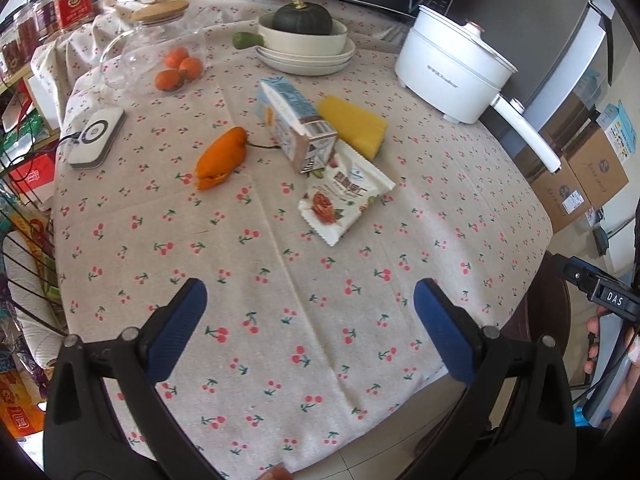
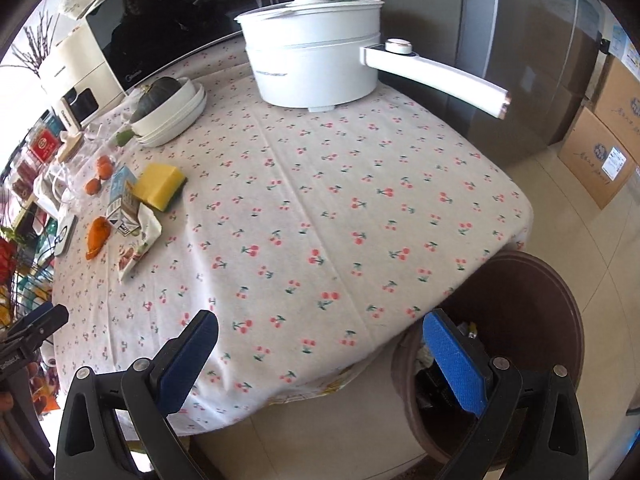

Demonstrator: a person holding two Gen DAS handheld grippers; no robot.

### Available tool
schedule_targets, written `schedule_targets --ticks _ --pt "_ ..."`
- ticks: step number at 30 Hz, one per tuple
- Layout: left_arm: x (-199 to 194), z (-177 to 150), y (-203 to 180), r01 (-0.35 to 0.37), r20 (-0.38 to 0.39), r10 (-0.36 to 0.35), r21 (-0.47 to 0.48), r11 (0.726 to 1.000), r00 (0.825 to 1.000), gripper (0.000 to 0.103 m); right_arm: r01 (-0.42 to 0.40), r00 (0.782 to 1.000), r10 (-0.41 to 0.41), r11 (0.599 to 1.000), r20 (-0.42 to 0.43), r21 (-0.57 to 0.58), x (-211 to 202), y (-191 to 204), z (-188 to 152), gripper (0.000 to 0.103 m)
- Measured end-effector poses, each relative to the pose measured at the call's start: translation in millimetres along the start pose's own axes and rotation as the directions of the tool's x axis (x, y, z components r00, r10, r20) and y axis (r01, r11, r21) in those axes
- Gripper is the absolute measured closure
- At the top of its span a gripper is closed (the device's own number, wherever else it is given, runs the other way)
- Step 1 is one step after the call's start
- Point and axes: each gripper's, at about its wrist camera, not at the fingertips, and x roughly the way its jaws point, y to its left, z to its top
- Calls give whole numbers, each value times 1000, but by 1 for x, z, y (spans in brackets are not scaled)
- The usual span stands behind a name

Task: Collect trash
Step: 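Move both open tools back over the table toward the remaining trash, then grasp the white nut snack bag with the right tool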

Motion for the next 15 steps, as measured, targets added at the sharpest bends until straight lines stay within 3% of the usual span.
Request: schedule_targets --ticks 15 --pt "0 2 68 -80 -5 80 -117 990 997 0 -92 995 88 991 -38 -95 63 123 11 0"
